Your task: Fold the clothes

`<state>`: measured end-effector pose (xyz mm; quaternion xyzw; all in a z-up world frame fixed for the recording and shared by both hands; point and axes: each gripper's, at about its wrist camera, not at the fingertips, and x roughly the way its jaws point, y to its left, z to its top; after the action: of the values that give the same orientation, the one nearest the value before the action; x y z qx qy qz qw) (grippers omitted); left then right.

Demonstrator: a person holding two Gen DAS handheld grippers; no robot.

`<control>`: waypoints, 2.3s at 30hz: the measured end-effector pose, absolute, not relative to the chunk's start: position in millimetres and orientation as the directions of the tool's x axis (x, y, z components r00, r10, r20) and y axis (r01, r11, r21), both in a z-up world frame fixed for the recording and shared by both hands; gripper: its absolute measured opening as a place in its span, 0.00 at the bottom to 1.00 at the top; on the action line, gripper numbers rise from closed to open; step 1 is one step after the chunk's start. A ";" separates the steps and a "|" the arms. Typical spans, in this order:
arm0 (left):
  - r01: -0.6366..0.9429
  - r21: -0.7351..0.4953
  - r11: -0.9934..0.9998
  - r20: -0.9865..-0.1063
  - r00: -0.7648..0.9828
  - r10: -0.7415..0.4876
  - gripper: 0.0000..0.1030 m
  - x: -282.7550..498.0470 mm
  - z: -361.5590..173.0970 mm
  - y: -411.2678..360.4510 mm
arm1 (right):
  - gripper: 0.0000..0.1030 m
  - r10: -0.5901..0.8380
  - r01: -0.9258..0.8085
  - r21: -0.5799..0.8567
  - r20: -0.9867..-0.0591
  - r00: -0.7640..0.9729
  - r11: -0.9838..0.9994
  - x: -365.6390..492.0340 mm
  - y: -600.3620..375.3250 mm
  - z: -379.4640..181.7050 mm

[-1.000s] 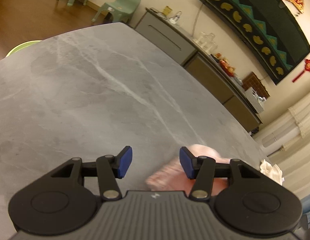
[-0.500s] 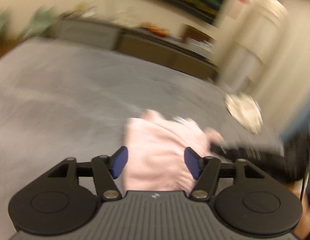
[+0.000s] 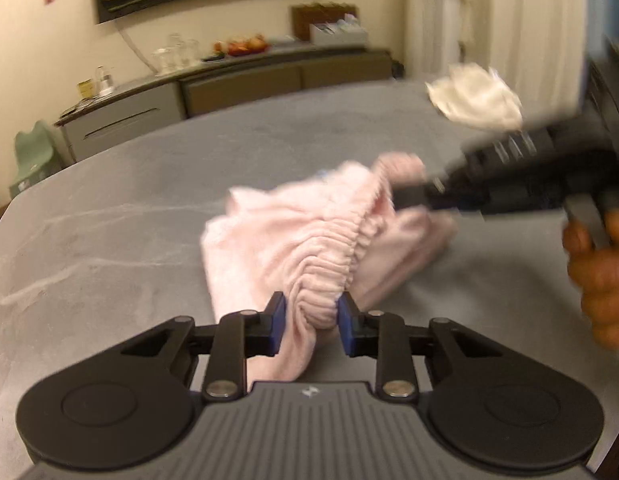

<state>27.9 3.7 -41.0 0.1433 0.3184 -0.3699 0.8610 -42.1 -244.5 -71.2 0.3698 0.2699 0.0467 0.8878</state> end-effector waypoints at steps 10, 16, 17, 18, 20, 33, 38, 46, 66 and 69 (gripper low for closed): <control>0.357 -0.618 0.701 -0.494 0.517 -0.699 0.25 99.7 -19.3 107.6 | 0.08 0.348 -0.254 0.296 -0.326 0.879 0.921 -29.0 -139.9 -10.4; 0.207 -0.651 0.731 -0.560 0.519 -0.646 0.25 116.4 -39.4 135.0 | 0.63 0.275 -0.306 -0.020 -0.386 0.881 0.952 -28.4 -62.0 -20.4; 0.189 -0.657 0.730 -0.567 0.514 -0.644 0.25 117.9 -42.5 137.3 | 0.67 0.261 -0.313 -0.073 -0.393 0.881 0.947 -28.3 -49.0 -22.1; 0.180 -0.659 0.730 -0.573 0.508 -0.643 0.25 119.1 -44.8 137.3 | 0.74 0.247 -0.320 -0.126 -0.400 0.882 0.939 -28.2 -36.1 -23.8; 0.180 -0.660 0.729 -0.579 0.497 -0.647 0.25 119.4 -46.6 135.4 | 0.75 0.200 -0.319 -0.242 -0.413 0.889 0.916 -26.0 -11.5 -27.7; 0.268 -0.672 0.690 -0.493 0.534 -0.687 0.33 102.5 -22.0 131.3 | 0.16 0.075 -0.080 0.009 -0.464 0.883 0.997 -10.9 -65.4 -7.2; 0.340 -0.654 0.676 -0.479 0.506 -0.717 0.33 96.2 -16.0 108.2 | 0.16 0.137 0.101 0.423 -0.497 0.857 0.900 -25.9 -166.7 -42.6; 0.483 -0.514 0.709 -0.579 0.414 -0.702 0.37 84.3 -31.1 42.6 | 0.39 0.160 0.101 0.490 -0.462 0.873 0.866 -51.3 -193.4 -65.3; 0.556 -0.306 0.772 -0.675 0.445 -0.588 0.42 71.7 -43.2 -2.6 | 0.49 0.159 0.070 0.403 -0.507 0.847 0.913 -30.8 -219.5 -33.7; 0.512 -0.331 0.793 -0.685 0.447 -0.575 0.42 76.5 -46.6 7.0 | 0.50 0.250 0.119 0.568 -0.528 0.812 0.814 -21.5 -243.0 -53.4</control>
<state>76.5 7.0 -46.6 -0.0379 0.4176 -0.3197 0.8497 -21.5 -243.0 -53.4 0.3024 0.3046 0.0363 0.9025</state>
